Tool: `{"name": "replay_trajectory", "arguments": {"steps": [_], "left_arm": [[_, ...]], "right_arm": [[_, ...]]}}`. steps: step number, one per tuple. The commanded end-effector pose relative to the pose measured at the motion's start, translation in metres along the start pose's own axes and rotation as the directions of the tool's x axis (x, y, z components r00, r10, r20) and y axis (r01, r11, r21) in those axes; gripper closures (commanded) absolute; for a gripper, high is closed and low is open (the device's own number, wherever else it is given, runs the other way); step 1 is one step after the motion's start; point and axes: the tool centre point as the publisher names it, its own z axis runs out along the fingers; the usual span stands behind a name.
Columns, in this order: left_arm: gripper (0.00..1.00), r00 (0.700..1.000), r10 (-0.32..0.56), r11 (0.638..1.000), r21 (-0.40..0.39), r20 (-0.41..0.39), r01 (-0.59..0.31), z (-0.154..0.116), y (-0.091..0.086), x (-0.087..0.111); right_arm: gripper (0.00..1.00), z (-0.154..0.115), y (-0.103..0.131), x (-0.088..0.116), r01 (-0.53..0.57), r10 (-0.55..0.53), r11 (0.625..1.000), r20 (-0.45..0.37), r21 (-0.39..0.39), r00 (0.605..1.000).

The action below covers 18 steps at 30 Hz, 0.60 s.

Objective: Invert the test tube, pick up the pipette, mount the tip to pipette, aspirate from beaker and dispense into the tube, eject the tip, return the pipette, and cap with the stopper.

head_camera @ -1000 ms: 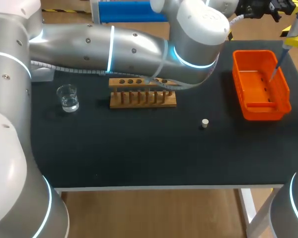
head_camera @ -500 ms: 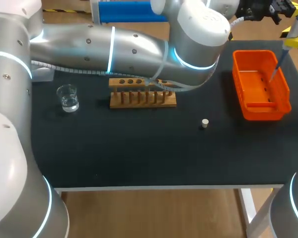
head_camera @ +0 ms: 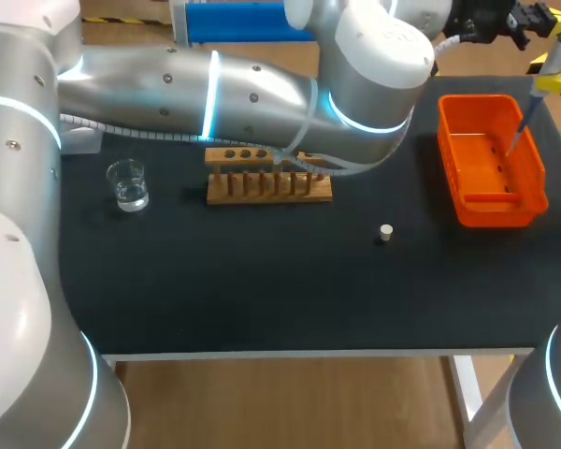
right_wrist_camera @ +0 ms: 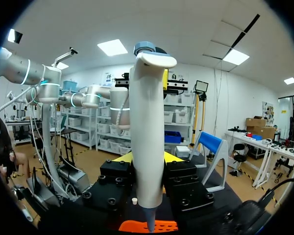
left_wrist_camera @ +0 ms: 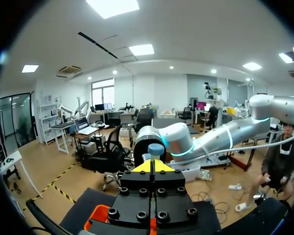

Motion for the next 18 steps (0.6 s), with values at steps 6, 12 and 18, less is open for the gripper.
{"name": "replay_trajectory", "arguments": {"steps": [6, 12, 18], "left_arm": [[1.0, 1.0, 0.011, 0.998, 0.057, 0.001, -0.011, 0.006, 0.016, 0.003], [1.0, 1.0, 0.013, 0.999, 0.052, -0.005, -0.013, 0.007, 0.021, 0.004], [1.0, 1.0, 0.005, 0.999, 0.043, -0.005, -0.005, 0.007, 0.025, 0.004]], "right_arm": [[1.0, 0.0, 0.007, -0.002, 0.0, 0.0, 1.0, -0.003, 0.002, 1.0], [1.0, 0.0, 0.007, -0.002, 0.0, 0.0, 1.0, -0.003, 0.002, 1.0], [1.0, 0.0, 0.007, -0.002, 0.0, 0.0, 1.0, -0.003, 0.002, 1.0]]}}
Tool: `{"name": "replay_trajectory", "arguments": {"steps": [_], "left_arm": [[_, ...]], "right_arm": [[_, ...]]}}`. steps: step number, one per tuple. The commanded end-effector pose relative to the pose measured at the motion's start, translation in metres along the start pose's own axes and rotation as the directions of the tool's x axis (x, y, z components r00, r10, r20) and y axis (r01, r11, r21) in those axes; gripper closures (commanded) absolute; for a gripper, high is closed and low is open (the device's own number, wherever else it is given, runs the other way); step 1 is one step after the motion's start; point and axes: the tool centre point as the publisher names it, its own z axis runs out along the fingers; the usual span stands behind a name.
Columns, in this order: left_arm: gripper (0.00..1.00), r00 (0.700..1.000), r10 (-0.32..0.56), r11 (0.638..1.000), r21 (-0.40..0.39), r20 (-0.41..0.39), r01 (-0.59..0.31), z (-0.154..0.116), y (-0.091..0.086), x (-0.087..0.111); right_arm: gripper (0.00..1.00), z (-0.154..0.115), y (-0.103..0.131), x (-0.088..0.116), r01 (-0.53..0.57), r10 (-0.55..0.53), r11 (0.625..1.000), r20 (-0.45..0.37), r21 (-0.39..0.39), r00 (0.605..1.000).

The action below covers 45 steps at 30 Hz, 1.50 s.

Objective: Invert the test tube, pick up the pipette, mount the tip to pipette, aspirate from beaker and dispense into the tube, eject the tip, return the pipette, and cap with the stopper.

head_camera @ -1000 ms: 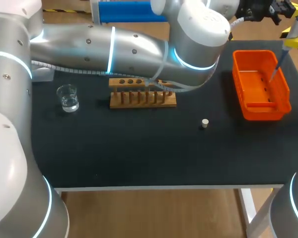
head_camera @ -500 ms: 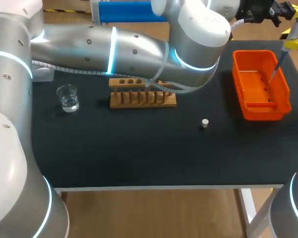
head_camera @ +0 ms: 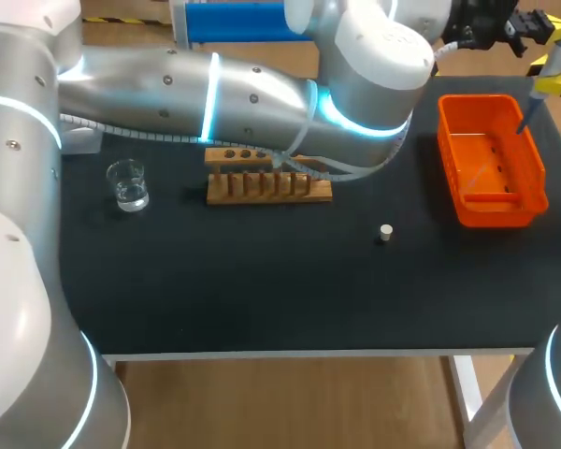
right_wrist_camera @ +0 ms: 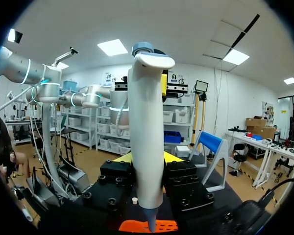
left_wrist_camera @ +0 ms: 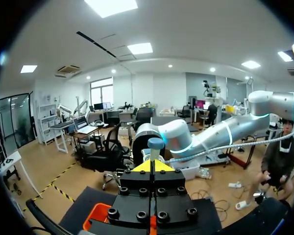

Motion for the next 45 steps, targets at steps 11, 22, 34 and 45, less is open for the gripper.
{"name": "replay_trajectory", "arguments": {"steps": [11, 22, 34, 45], "left_arm": [[1.0, 1.0, 0.012, 0.996, 0.092, 0.028, -0.015, -0.003, 0.005, 0.0], [0.0, 0.996, 0.056, 0.993, 0.1, 0.073, -0.063, -0.026, -0.031, -0.003], [0.0, 0.995, 0.049, 0.997, 0.048, 0.083, -0.054, -0.051, -0.039, -0.004], [0.0, 0.997, 0.066, 0.998, 0.018, 0.032, -0.067, -0.09, -0.047, -0.008]], "right_arm": [[1.0, 0.0, 0.009, -0.003, -0.001, 0.001, 1.0, -0.004, 0.003, 1.0], [1.0, 0.0, 0.009, -0.003, -0.001, 0.001, 1.0, -0.004, 0.003, 1.0], [1.0, 0.0, 0.009, -0.003, -0.001, 0.001, 1.0, -0.004, 0.003, 1.0], [1.0, 0.0, 0.009, -0.003, -0.001, 0.001, 1.0, -0.004, 0.003, 1.0]]}}
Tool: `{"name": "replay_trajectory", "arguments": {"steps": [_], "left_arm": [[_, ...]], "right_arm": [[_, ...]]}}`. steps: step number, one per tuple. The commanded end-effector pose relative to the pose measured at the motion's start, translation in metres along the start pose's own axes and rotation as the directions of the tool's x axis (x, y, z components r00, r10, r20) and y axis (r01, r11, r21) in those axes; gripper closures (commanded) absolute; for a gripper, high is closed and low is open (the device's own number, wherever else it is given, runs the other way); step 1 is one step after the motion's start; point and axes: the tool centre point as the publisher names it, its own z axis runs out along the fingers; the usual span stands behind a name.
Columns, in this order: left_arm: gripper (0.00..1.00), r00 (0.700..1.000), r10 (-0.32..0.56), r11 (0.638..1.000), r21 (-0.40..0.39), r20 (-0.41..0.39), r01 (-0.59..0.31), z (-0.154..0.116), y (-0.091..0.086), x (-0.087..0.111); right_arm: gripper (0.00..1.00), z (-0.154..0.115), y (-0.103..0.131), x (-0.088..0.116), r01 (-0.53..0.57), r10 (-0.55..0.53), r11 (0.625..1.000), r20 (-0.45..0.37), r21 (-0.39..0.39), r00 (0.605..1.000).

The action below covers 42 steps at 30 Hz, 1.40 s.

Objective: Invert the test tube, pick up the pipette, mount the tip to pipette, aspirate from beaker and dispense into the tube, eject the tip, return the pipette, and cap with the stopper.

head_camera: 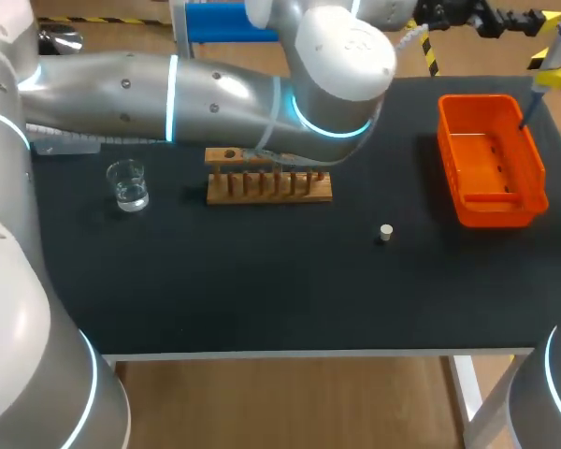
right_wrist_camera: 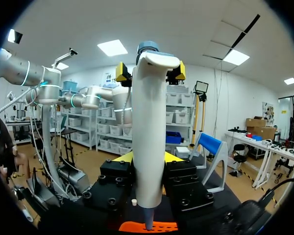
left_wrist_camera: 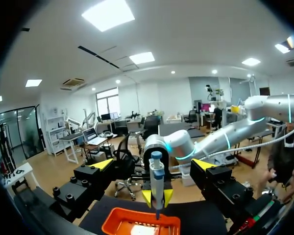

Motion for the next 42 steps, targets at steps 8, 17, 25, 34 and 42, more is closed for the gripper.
{"name": "replay_trajectory", "arguments": {"steps": [8, 17, 25, 34, 42], "left_arm": [[0.0, 0.992, -0.044, 0.998, -0.039, -0.117, 0.039, -0.048, -0.001, -0.003], [0.0, 0.989, -0.059, 0.998, -0.029, -0.132, 0.056, -0.08, 0.011, 0.01], [0.0, 0.994, -0.048, 0.999, -0.009, -0.101, 0.048, -0.109, 0.029, 0.025], [0.0, 0.996, -0.063, 0.998, 0.026, -0.069, 0.065, -0.144, 0.057, 0.043], [0.0, 0.996, -0.088, 0.994, 0.07, -0.033, 0.09, -0.174, 0.087, 0.058]], "right_arm": [[1.0, -0.001, 0.001, 0.0, 0.0, 0.0, 1.0, -0.002, 0.002, 1.0], [1.0, -0.001, 0.001, 0.0, 0.0, 0.0, 1.0, -0.002, 0.002, 1.0], [1.0, -0.001, 0.001, 0.0, 0.0, 0.0, 1.0, -0.002, 0.002, 1.0], [1.0, -0.001, 0.001, 0.0, 0.0, 0.0, 1.0, -0.002, 0.002, 1.0], [1.0, -0.001, 0.001, 0.0, 0.0, 0.0, 1.0, -0.002, 0.002, 1.0]]}}
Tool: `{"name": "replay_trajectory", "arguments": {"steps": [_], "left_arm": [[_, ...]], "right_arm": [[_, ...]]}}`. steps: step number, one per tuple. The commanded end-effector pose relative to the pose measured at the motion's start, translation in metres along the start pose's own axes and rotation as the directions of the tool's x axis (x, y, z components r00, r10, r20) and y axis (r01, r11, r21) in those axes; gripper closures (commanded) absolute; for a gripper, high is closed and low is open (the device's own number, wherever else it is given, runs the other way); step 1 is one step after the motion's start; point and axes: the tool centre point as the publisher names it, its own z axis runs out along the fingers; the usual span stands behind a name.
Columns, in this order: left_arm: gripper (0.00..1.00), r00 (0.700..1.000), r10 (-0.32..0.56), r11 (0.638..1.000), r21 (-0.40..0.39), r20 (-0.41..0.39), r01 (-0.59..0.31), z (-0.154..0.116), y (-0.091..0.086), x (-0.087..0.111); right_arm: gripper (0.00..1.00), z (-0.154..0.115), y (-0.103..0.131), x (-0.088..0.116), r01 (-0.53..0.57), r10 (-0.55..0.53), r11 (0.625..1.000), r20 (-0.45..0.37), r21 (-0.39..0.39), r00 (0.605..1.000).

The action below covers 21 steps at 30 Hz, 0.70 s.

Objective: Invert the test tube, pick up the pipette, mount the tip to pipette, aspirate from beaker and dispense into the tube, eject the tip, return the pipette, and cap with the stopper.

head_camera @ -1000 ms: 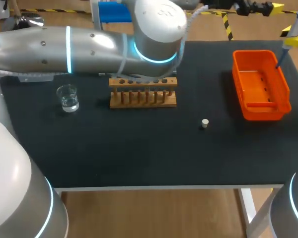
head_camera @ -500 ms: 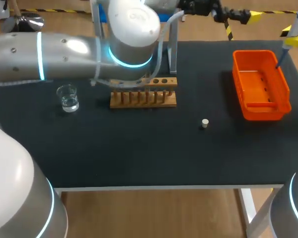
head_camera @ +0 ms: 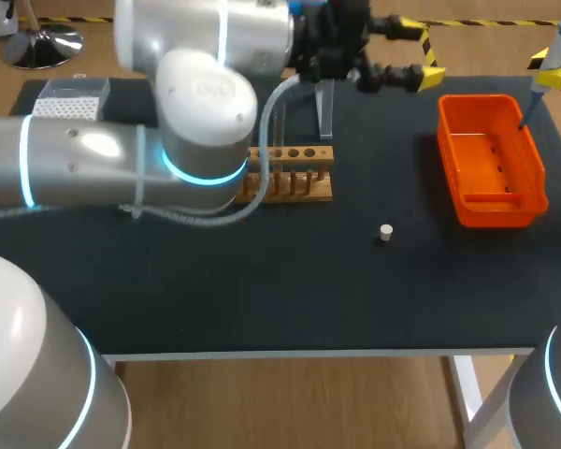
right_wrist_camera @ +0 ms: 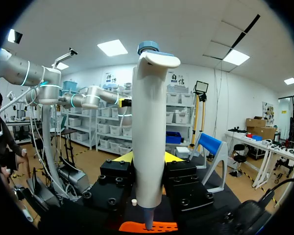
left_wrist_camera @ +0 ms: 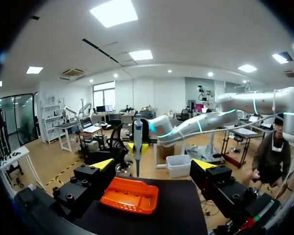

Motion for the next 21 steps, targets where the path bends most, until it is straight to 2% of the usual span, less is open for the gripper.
{"name": "replay_trajectory", "arguments": {"steps": [1, 10, 21], "left_arm": [[0.0, 1.0, -0.003, 0.994, 0.109, 0.018, 0.001, -0.028, 0.021, 0.013], [0.0, 1.0, 0.006, 0.987, 0.161, 0.03, -0.011, -0.058, 0.051, 0.021], [0.0, 1.0, 0.021, 0.988, 0.15, 0.001, -0.021, -0.082, 0.06, 0.011]], "right_arm": [[1.0, -0.001, 0.001, 0.0, 0.0, 0.0, 1.0, -0.002, 0.002, 1.0], [1.0, -0.001, 0.001, 0.0, 0.0, 0.0, 1.0, -0.002, 0.002, 1.0], [1.0, -0.001, 0.001, 0.0, 0.0, 0.0, 1.0, -0.002, 0.002, 1.0]]}}
